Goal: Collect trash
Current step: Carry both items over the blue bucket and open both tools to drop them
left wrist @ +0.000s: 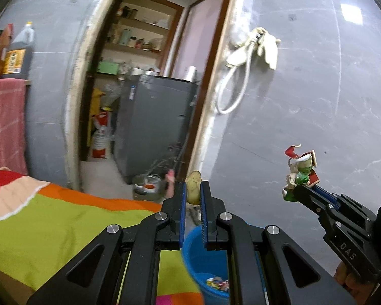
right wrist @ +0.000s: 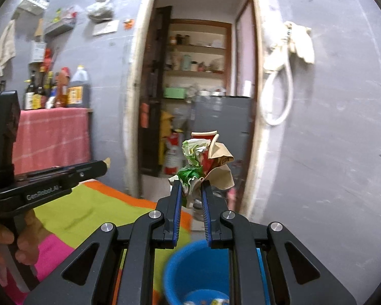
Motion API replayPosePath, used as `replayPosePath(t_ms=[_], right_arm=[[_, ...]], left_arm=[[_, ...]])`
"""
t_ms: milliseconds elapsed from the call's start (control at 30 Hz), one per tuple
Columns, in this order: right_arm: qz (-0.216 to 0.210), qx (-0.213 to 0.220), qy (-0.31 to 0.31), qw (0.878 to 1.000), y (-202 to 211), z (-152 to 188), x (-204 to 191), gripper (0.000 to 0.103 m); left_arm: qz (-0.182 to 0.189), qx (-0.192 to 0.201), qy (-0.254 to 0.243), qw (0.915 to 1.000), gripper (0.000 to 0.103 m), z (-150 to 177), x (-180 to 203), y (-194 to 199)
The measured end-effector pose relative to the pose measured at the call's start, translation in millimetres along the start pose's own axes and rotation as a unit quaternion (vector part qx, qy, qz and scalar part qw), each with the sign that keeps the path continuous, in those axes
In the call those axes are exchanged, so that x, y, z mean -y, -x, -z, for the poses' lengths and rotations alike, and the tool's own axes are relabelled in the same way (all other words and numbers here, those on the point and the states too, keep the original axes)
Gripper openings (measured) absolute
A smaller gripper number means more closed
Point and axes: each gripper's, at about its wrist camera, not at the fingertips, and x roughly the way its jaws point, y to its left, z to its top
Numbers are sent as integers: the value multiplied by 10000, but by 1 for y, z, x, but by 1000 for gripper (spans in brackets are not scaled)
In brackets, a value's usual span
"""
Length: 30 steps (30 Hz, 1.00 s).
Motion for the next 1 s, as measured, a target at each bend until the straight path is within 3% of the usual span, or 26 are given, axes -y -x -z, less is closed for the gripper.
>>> replayPosePath(t_ms=[233, 433, 1000], right_arm=[[391, -148, -240, 9988, 0, 27, 44, 14], [466, -341, -484, 9972, -10, 51, 65, 16], [380, -815, -823, 9925, -38, 90, 79, 16]], left_arm=[[186, -167, -123, 9996, 8, 15, 38, -41], [215, -378, -305, 9986, 8, 32, 52, -68], [142, -1189, -368, 9921, 8, 69, 55, -121]])
